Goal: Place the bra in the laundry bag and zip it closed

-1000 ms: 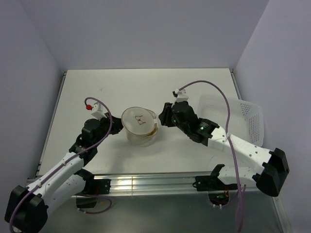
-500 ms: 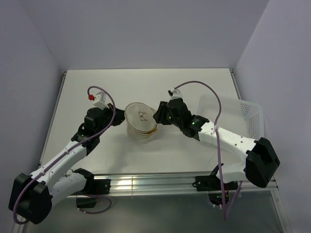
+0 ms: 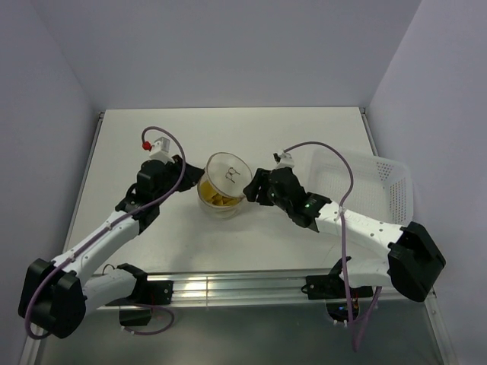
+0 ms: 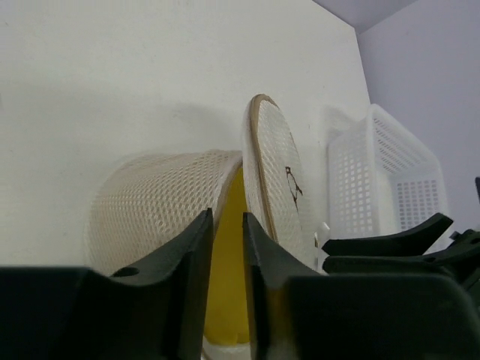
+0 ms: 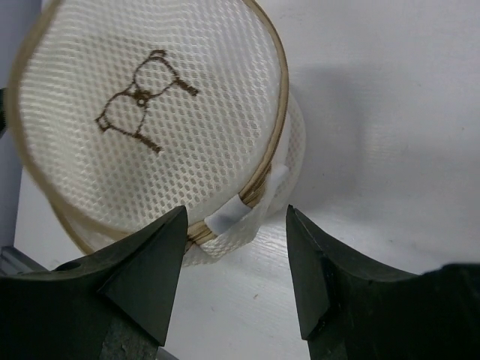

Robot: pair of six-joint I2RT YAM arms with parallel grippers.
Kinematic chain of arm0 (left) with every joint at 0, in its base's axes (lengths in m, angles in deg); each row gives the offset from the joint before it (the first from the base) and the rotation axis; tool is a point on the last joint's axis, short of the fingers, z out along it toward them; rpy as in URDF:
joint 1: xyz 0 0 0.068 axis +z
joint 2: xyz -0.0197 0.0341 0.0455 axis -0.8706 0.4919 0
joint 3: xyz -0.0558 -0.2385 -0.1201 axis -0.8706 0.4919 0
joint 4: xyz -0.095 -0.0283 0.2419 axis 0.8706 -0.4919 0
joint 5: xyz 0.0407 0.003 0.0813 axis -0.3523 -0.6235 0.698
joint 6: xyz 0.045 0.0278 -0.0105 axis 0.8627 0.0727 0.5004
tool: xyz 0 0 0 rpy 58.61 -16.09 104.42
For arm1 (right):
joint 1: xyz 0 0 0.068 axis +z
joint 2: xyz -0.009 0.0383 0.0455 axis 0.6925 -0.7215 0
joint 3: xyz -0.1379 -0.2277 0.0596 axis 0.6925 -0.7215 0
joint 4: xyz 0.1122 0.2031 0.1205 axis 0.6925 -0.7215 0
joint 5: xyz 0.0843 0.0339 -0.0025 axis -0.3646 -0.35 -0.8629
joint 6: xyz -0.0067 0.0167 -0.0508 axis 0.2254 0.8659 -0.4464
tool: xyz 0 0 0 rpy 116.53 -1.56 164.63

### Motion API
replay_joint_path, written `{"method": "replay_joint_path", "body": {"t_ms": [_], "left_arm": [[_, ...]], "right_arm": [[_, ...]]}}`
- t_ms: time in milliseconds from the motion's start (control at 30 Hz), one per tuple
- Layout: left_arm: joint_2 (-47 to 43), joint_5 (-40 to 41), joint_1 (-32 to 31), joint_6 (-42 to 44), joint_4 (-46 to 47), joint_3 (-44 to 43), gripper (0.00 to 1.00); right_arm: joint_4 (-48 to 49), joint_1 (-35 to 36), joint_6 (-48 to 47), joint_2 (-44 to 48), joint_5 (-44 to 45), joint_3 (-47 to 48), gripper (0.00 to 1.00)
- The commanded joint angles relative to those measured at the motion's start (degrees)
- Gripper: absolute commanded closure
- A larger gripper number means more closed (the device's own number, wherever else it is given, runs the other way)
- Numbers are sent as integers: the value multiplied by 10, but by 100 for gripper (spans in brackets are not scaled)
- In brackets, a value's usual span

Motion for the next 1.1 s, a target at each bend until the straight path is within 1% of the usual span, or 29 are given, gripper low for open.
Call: {"method": "replay_joint_path", "body": {"t_ms": [0, 33, 67, 133, 200, 233, 300, 367, 400, 433, 467, 500, 567, 600, 633, 667, 700, 767, 967, 1067], "left_arm": [[-50, 24, 2, 2, -10, -3, 63], [-72, 26, 2, 1, -16, 1, 54], [-81, 26, 2, 0, -27, 4, 50], [-108, 50, 2, 0, -43, 6, 42], [-123, 65, 2, 0, -74, 6, 39], [-136, 67, 2, -1, -75, 7, 37], [-149, 54, 1, -10, -102, 13, 38], [-173, 33, -1, -26, -105, 29, 41], [-182, 10, -11, -44, -104, 36, 41], [-201, 7, -22, -54, -103, 52, 43], [-210, 9, -33, -61, -102, 59, 45], [-217, 12, -62, -70, -102, 64, 47], [-226, 26, -94, -78, -110, 63, 48], [-226, 26, -128, -90, -110, 62, 48], [-226, 56, -148, -96, -106, 59, 49], [-226, 69, -165, -103, -101, 58, 49], [-223, 79, -201, -119, -92, 58, 49], [-210, 99, -244, -143, -52, 64, 50], [-125, 136, -309, -165, 40, 67, 48], [-89, 150, -313, -175, 69, 72, 47]], "right_arm": [[46, -2, 6, 32, 18, 0, 37], [44, -2, 0, 32, 16, 3, 37], [42, -2, -2, 31, 14, 6, 38], [39, -2, -9, 33, 10, 12, 39], [38, -2, -12, 38, 9, 13, 39], [37, -2, -12, 42, 10, 12, 39], [34, -2, -10, 50, 11, 7, 39], [36, -2, 1, 59, 9, -4, 39], [45, -2, 8, 63, 6, -11, 39], [51, 0, 32, 65, 2, -18, 37], [58, 5, 45, 78, 7, -38, 30], [81, 12, 57, 86, 14, -50, 27], [107, 33, 90, 106, 38, -83, 18], [122, 33, 99, 107, 38, -88, 18], [126, 33, 110, 105, 38, -92, 19], [126, 33, 112, 97, 40, -90, 20], [118, 33, 114, 93, 40, -85, 22], [125, 33, 120, 77, 31, -77, 23], [149, 29, 143, 43, 32, -61, 24], [149, 19, 146, 25, 37, -52, 27]]}}
